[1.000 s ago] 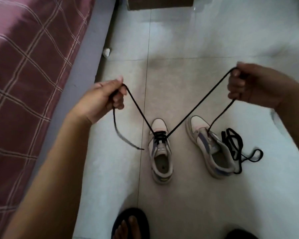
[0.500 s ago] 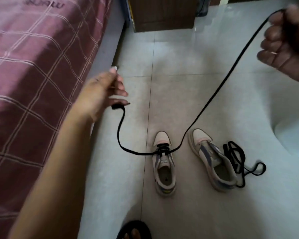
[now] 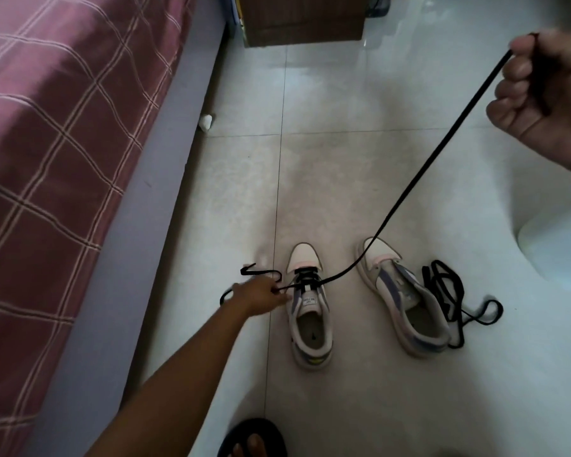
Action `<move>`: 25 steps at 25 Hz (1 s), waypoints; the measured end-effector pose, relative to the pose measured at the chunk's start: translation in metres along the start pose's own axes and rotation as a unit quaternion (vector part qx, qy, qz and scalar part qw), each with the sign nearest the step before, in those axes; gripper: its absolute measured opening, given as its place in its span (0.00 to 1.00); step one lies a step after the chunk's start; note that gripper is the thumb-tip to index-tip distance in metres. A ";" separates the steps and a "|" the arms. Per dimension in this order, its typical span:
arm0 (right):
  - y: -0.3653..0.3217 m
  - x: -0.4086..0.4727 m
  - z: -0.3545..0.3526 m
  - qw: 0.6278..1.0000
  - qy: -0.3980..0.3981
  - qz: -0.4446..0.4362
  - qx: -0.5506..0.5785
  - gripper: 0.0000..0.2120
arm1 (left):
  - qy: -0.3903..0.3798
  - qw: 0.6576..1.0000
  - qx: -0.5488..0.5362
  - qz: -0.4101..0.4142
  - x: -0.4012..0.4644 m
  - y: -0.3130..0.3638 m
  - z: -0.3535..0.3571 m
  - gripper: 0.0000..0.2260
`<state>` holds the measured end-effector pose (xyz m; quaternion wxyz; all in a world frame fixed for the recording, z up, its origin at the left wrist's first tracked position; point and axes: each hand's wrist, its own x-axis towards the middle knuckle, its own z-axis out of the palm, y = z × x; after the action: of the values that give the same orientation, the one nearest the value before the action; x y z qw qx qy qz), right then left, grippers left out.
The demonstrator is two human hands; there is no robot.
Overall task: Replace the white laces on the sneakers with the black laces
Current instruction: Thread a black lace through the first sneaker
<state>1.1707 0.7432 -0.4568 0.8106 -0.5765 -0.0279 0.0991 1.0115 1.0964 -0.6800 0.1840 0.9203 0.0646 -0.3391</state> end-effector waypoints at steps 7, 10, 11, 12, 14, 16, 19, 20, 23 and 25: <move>0.004 -0.010 0.016 0.996 0.061 0.029 0.053 0.14 | 0.048 0.840 -0.520 0.149 -0.078 0.018 -0.154 0.16; 0.020 -0.022 0.051 0.994 0.059 0.080 0.053 0.12 | 0.093 0.811 -0.530 0.230 -0.119 0.031 -0.198 0.14; 0.029 -0.026 0.067 0.993 0.035 0.107 0.033 0.11 | 0.114 0.825 -0.493 0.250 -0.130 0.035 -0.209 0.13; 0.038 -0.030 0.084 0.991 0.003 0.136 0.004 0.10 | 0.127 0.840 -0.456 0.267 -0.141 0.041 -0.217 0.11; 0.052 -0.035 0.113 0.983 -0.044 0.173 -0.038 0.09 | 0.128 0.841 -0.432 0.301 -0.162 0.050 -0.227 0.10; 0.054 -0.032 0.127 0.985 -0.040 0.166 -0.013 0.09 | 0.120 0.803 -0.471 0.344 -0.178 0.049 -0.235 0.09; 0.040 -0.022 0.124 0.989 0.015 0.134 0.066 0.11 | 0.067 0.732 -0.544 0.405 -0.193 0.037 -0.251 0.11; 0.036 -0.020 0.119 0.989 0.038 0.126 0.073 0.12 | -0.017 0.670 -0.604 0.432 -0.195 0.035 -0.257 0.12; 0.037 -0.016 0.106 0.989 0.114 0.087 0.025 0.16 | -0.115 0.504 -0.723 0.458 -0.204 0.032 -0.276 0.11; 0.041 -0.015 0.097 0.982 0.176 0.058 -0.039 0.17 | -0.027 0.546 -0.727 0.415 -0.194 0.022 -0.269 0.10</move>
<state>1.1354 0.8438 -0.4617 0.7724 -0.6171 0.1446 0.0423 1.0301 1.1800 -0.3588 0.9124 0.3860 -0.1050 -0.0861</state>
